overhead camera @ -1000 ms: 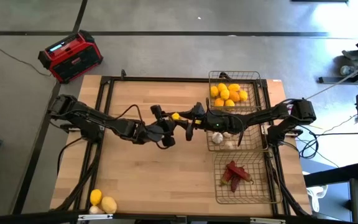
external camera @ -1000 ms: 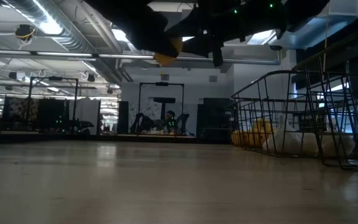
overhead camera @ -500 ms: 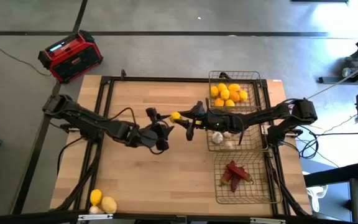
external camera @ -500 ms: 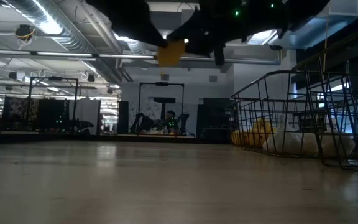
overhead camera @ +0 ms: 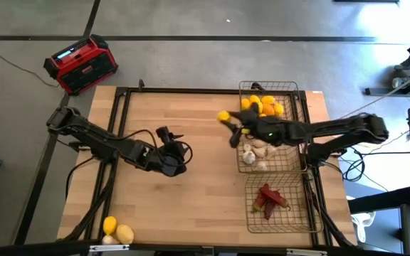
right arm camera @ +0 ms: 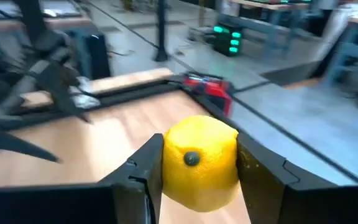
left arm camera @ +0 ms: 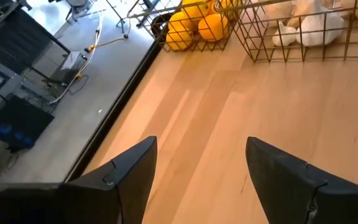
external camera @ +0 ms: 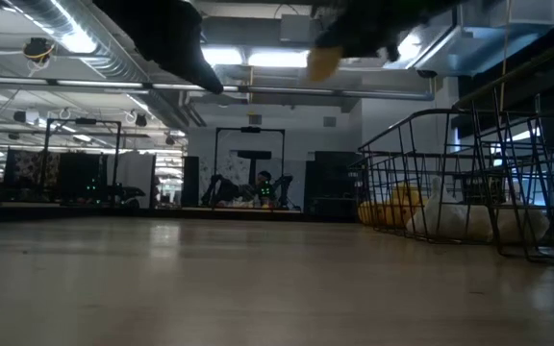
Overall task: Sort produce into baskets
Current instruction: Put the yellow lemon into the top wire basket
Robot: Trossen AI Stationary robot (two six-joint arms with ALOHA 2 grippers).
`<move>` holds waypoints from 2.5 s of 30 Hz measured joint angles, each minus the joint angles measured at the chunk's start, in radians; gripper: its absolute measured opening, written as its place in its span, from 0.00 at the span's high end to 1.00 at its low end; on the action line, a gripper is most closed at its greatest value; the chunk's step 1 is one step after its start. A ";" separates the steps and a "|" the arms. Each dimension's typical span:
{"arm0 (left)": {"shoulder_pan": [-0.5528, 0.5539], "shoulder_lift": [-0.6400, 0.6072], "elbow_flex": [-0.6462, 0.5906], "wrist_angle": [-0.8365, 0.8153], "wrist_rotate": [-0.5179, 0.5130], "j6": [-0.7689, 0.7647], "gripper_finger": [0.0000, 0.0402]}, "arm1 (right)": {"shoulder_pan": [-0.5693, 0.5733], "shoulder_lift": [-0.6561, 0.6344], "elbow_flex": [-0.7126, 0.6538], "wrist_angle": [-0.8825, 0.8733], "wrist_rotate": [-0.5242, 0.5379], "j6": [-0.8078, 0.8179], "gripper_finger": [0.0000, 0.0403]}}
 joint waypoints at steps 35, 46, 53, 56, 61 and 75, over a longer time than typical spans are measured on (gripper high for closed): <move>0.017 0.001 0.000 -0.010 -0.001 -0.014 0.40 | -0.753 -0.043 0.001 -0.849 -0.210 0.107 0.62; 0.030 0.001 0.000 -0.010 -0.001 -0.009 0.40 | -0.772 0.102 0.001 -0.936 -0.272 0.108 0.62; 0.029 0.001 -0.001 -0.010 -0.001 -0.007 0.40 | -0.770 0.135 0.002 -0.979 -0.292 0.089 0.62; 0.029 0.001 -0.001 -0.010 -0.001 -0.007 0.40 | -0.770 0.135 0.003 -0.981 -0.291 0.087 0.62; 0.029 0.001 -0.001 -0.010 -0.001 -0.007 0.40 | -0.770 0.135 0.002 -0.981 -0.284 0.085 0.53; 0.029 0.001 -0.001 -0.009 -0.001 0.013 0.40 | -0.771 0.076 0.021 -0.976 -0.202 0.038 0.31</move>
